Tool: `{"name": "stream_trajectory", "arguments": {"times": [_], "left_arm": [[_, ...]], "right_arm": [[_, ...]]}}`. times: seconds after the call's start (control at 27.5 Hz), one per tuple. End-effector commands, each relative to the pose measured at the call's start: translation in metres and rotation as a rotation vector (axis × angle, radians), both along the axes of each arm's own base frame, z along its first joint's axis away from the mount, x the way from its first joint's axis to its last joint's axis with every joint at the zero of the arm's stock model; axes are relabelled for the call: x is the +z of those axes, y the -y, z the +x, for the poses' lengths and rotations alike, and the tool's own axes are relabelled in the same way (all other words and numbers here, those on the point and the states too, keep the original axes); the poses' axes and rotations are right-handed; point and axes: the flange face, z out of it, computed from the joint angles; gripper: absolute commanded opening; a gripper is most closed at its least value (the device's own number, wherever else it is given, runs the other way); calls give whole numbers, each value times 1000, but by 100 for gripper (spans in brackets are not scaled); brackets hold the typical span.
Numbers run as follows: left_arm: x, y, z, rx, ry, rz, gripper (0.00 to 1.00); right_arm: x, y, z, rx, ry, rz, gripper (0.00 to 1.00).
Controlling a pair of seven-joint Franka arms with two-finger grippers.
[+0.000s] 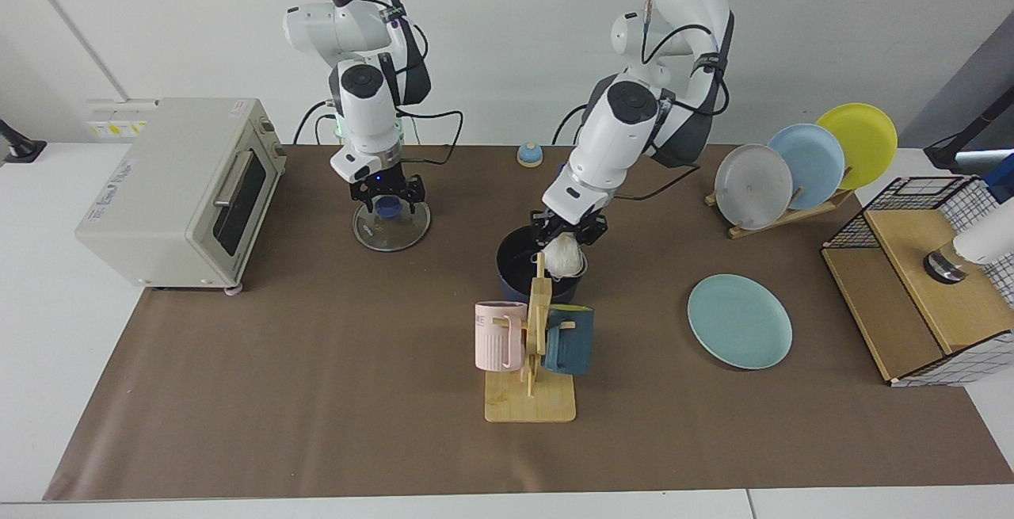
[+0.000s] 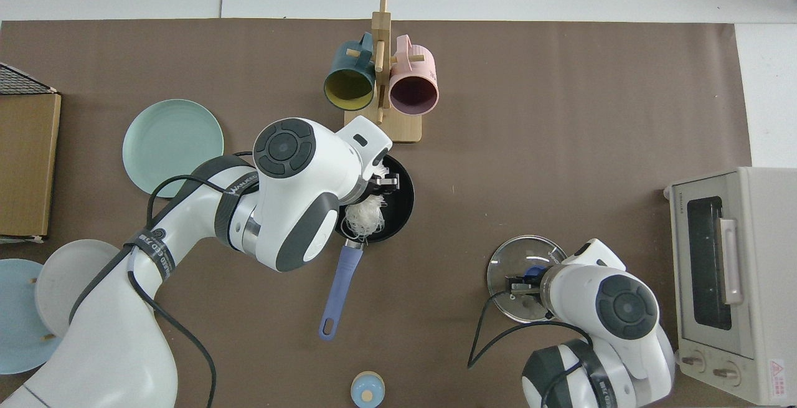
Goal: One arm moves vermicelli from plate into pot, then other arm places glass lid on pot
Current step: 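Carry the vermicelli over the black pot with the left gripper and release, then withdraw the left gripper while the right gripper lifts the glass lid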
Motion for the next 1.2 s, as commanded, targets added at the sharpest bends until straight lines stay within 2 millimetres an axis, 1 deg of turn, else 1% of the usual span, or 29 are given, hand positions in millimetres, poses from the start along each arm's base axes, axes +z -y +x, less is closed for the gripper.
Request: {"name": "stream_trajectory", "arguments": {"times": [0.0,0.07,0.15,0.18,0.22,0.25,0.33,0.4,0.47,0.55,0.62,0.73,0.8,0.84,0.91,0.98,1.05,1.16], "left_arm": [[-8,-3,-2,-4,25,12,0],[-14,-2,-3,2,38,0,0],[-26,-3,-4,2,25,-1,0],[-26,-2,-5,-2,23,0,16],[-27,-3,-4,-4,23,2,76],[-25,-2,-5,-8,24,4,100],[-23,-5,-3,-13,24,23,100],[-15,-12,-1,-12,14,44,100],[4,-16,1,-15,11,62,100],[22,-28,6,-5,1,84,100],[49,-46,11,4,-2,112,100],[97,-64,16,-16,20,136,100],[118,-84,22,-24,18,155,100],[129,-96,26,-16,22,162,100],[145,-117,31,-2,18,179,100],[168,-143,34,14,34,193,100],[188,-170,33,23,50,208,100],[214,-208,26,9,69,229,100]], "right_arm": [[10,-1,9,-13,19,-2,23],[18,-3,14,-16,17,-4,15],[28,-5,19,-15,11,-6,9],[35,-5,22,-16,7,-8,6],[43,-4,26,-19,8,-9,5],[50,-3,28,-21,13,-9,5],[61,-1,29,-19,20,-11,5],[73,2,29,-5,34,-13,5],[83,9,27,7,42,-18,5],[90,16,25,17,37,-21,5],[97,24,25,17,38,-15,5],[108,24,30,24,57,-8,5],[112,23,34,25,63,-5,4],[113,22,36,21,65,-3,1],[119,14,40,15,74,4,1],[124,2,46,-7,66,8,1],[133,-18,53,-33,51,7,0],[151,-50,64,-75,29,11,0]]}}
